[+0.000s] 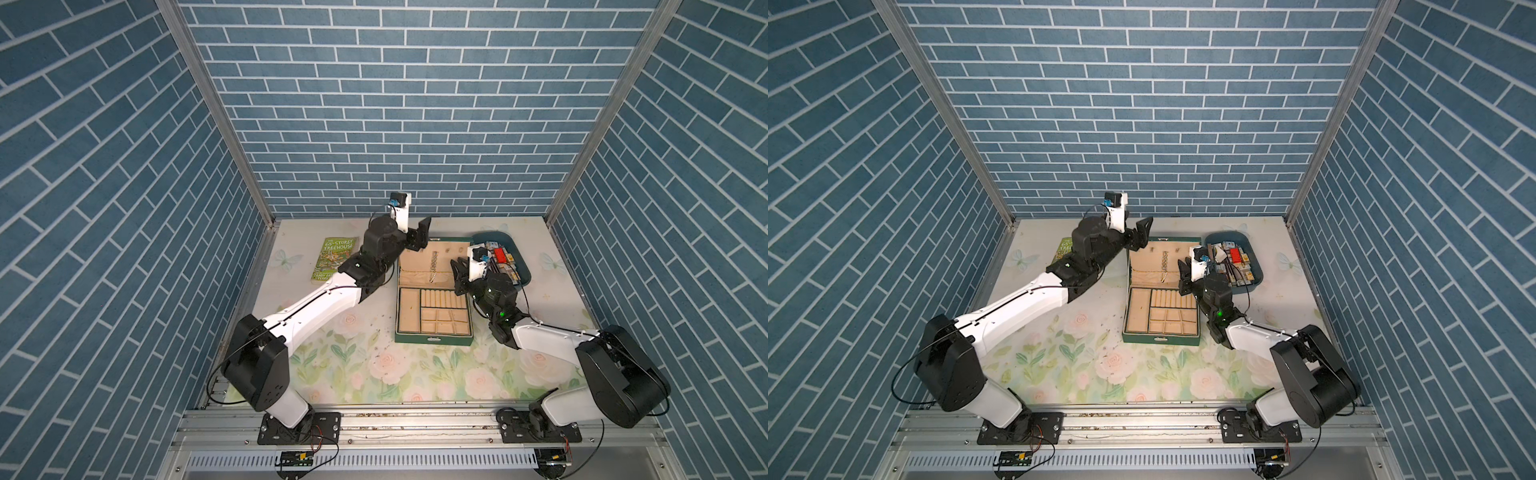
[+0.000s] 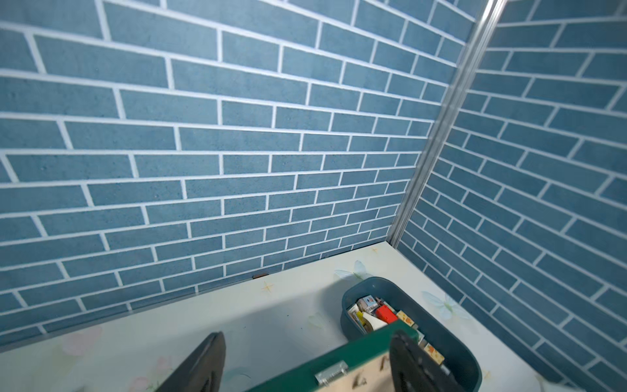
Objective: Put jewelry chain into jewelry box
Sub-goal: Close the fastener on the jewelry box.
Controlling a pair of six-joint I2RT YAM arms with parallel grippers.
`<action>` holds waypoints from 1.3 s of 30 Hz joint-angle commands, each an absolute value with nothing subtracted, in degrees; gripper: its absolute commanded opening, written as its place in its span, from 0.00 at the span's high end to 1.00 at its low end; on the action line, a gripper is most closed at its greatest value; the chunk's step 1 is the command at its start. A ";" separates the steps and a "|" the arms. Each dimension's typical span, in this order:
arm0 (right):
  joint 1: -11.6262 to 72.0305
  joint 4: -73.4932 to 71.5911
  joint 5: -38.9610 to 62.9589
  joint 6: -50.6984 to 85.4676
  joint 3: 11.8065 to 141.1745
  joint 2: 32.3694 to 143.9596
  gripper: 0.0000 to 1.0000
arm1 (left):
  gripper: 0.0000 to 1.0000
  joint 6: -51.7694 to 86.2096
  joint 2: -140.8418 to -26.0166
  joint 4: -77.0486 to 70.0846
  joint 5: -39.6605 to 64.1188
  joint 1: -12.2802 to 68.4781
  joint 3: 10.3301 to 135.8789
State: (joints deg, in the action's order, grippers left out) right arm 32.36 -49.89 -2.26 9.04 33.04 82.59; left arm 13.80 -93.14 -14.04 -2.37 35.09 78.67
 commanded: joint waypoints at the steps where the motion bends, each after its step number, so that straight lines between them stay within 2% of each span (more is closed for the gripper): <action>1: 32.52 -48.57 0.51 3.76 35.44 82.91 0.77 | 0.20 20.99 -100.08 -3.67 5.15 31.22 84.04; 9: 32.52 -49.51 2.55 2.99 39.54 88.02 0.82 | 0.21 25.54 -117.99 6.27 16.91 26.87 105.44; 15: 32.46 -50.60 3.29 2.50 40.64 90.80 0.83 | 0.22 25.30 -126.29 10.46 22.63 26.59 116.30; 27: 32.52 -51.32 2.70 2.36 43.11 94.58 0.86 | 0.22 26.01 -129.37 10.40 27.98 25.65 118.73; 39: 32.52 -51.33 1.59 3.05 44.77 96.74 0.88 | 0.27 26.24 -132.37 12.76 31.42 25.66 121.71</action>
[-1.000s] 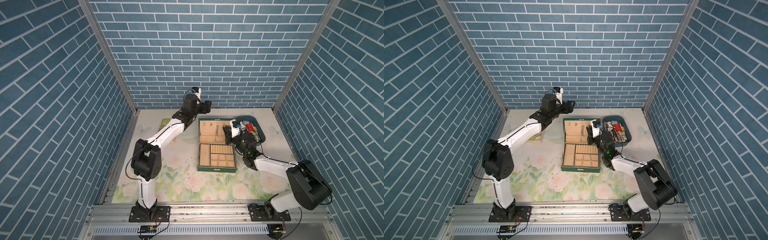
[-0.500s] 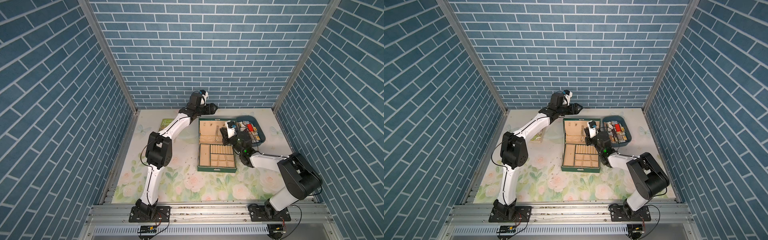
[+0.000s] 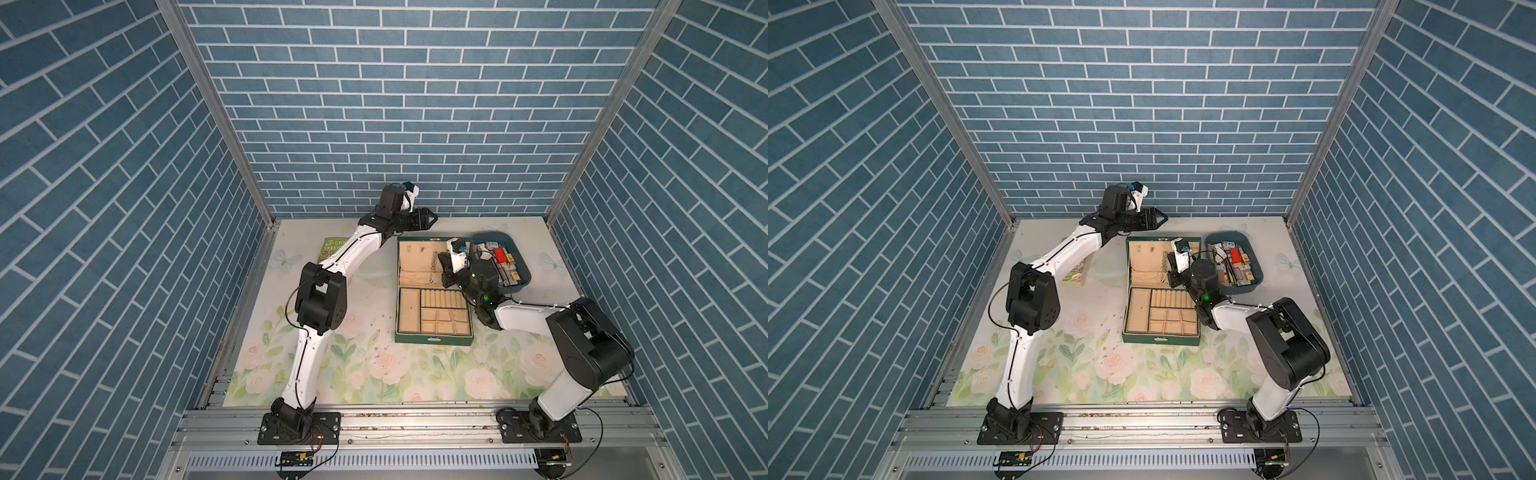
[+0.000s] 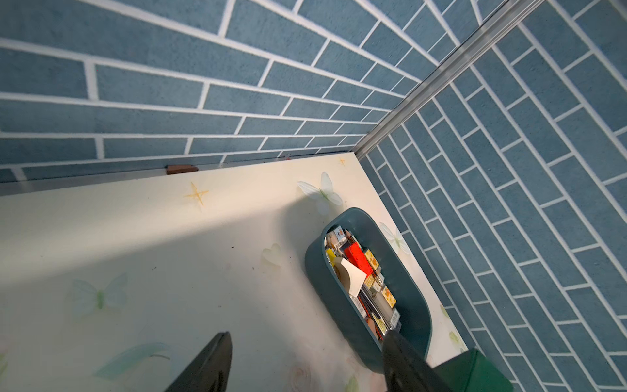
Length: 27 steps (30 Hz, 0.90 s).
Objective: Put jewelry chain into jewelry box
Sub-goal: Close the fastener on the jewelry box.
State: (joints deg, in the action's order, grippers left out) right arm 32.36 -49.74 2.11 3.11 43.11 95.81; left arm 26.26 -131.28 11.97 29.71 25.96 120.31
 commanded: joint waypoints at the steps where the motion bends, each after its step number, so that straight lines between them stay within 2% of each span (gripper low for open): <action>1: 32.52 -51.39 1.51 3.12 44.86 96.87 0.88 | 0.27 26.20 -132.47 12.87 31.66 25.66 121.66; 27: 32.51 -50.80 -0.03 5.55 48.21 99.44 0.87 | 0.33 25.04 -133.05 13.48 36.85 25.65 121.47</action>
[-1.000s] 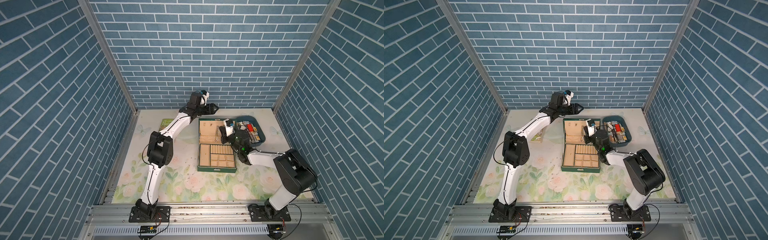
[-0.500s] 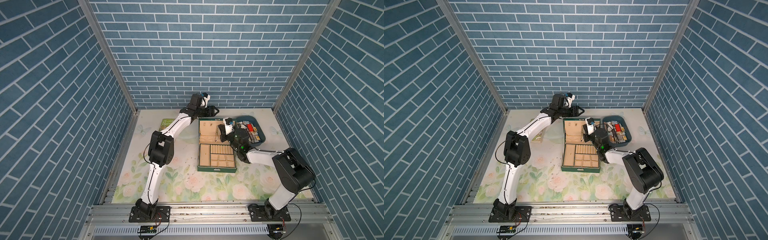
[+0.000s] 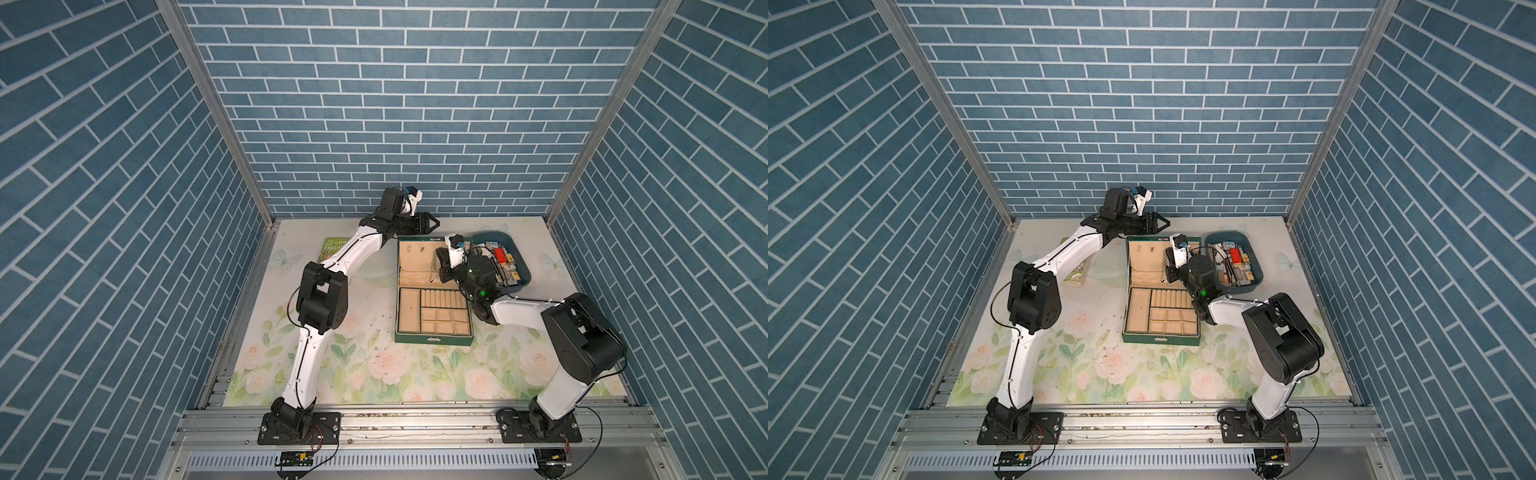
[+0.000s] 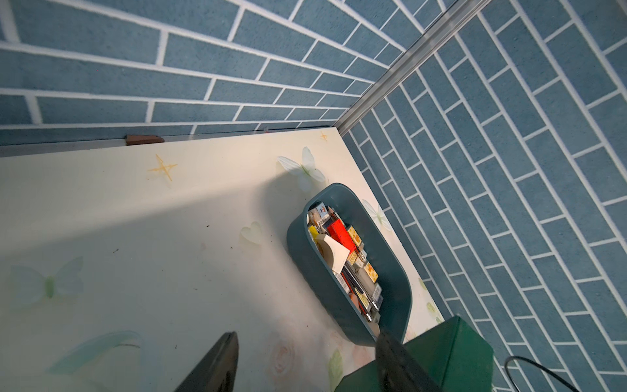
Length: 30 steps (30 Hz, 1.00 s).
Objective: Put jewelry chain into jewelry box
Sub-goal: Close the fastener on the jewelry box.
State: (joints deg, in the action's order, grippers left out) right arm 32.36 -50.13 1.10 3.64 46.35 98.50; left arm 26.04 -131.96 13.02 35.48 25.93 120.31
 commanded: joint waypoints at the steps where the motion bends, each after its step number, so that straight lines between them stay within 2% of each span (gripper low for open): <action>1: 32.52 -50.87 -0.16 5.74 48.35 99.60 0.86 | 0.33 25.01 -133.06 13.55 36.91 25.66 121.52; 19: 32.52 -48.88 -3.34 8.09 49.62 100.17 0.84 | 0.34 24.14 -133.06 14.21 39.14 25.67 121.67; 30: 32.51 -49.33 0.35 8.06 45.35 94.26 0.78 | 0.33 24.11 -131.92 14.52 36.46 25.74 121.53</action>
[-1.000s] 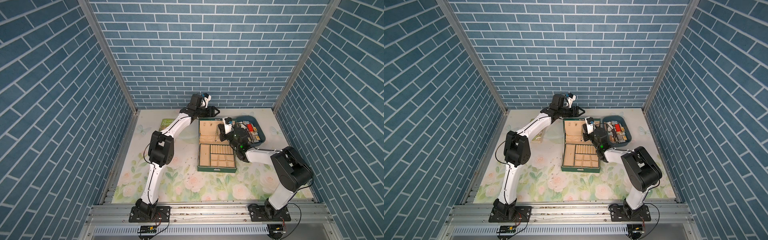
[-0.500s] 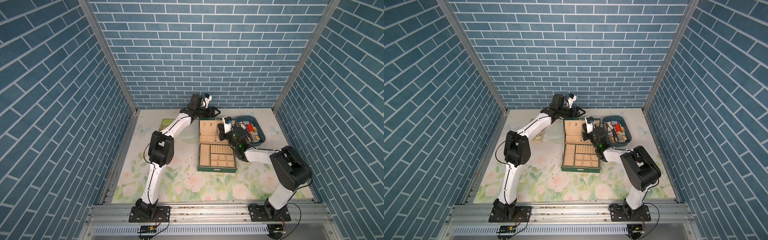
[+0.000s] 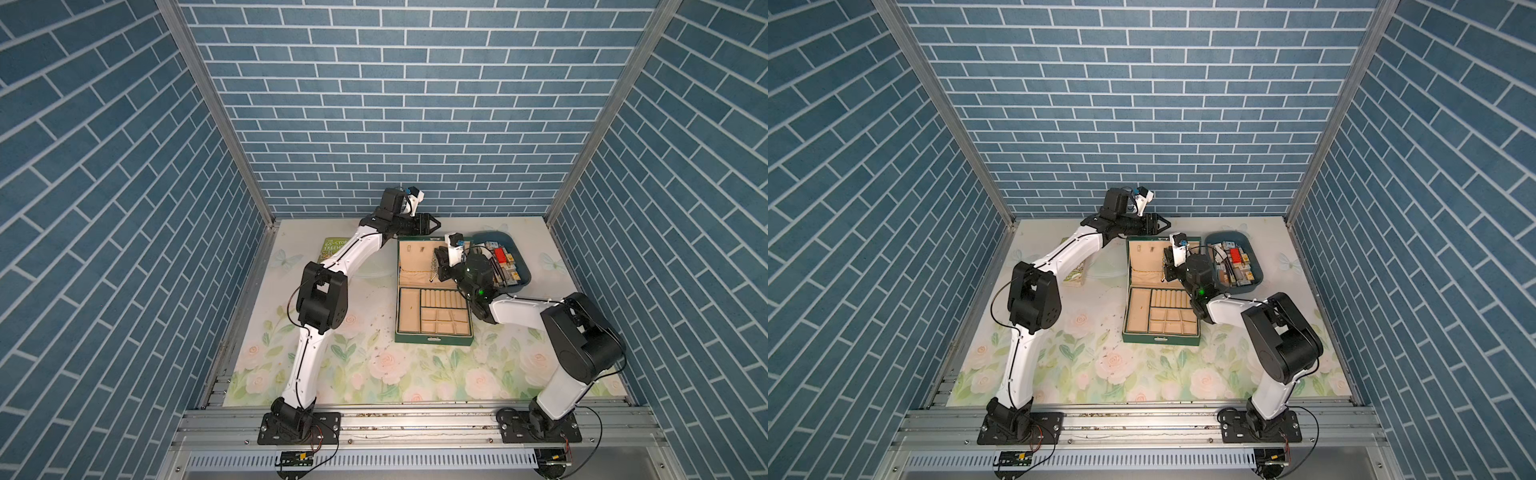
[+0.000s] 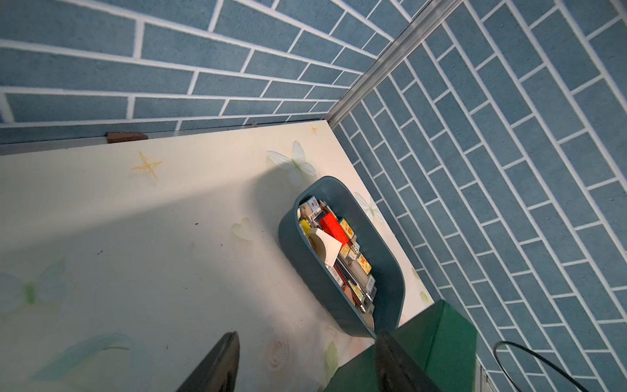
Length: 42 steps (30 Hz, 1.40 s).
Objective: Put jewelry chain into jewelry box
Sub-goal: Close the fastener on the jewelry box.
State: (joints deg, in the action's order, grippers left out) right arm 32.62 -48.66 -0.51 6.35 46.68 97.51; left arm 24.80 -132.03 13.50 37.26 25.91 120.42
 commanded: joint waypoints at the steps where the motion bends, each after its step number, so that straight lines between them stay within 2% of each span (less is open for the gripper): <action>1: 32.52 -49.31 1.12 8.20 44.85 93.67 0.77 | 0.33 24.23 -131.85 14.47 36.26 25.75 121.48; 6: 32.51 -50.07 3.01 9.17 41.57 90.34 0.72 | 0.32 24.90 -131.47 14.24 35.58 25.70 121.64; 15: 32.52 -50.58 0.68 8.97 38.56 88.30 0.72 | 0.31 25.63 -131.09 14.32 35.15 25.75 121.64; 24: 32.52 -49.49 0.04 10.35 44.32 93.47 0.80 | 0.31 25.35 -130.87 14.79 35.24 25.84 121.55; 42: 32.53 -49.19 0.98 10.90 44.99 95.50 0.83 | 0.32 24.41 -130.59 15.40 35.85 25.84 121.50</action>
State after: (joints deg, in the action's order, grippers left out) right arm 32.62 -48.42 0.95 9.23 44.36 94.76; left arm 25.36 -132.03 14.44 35.64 25.91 120.42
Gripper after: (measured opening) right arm 0.171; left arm 0.679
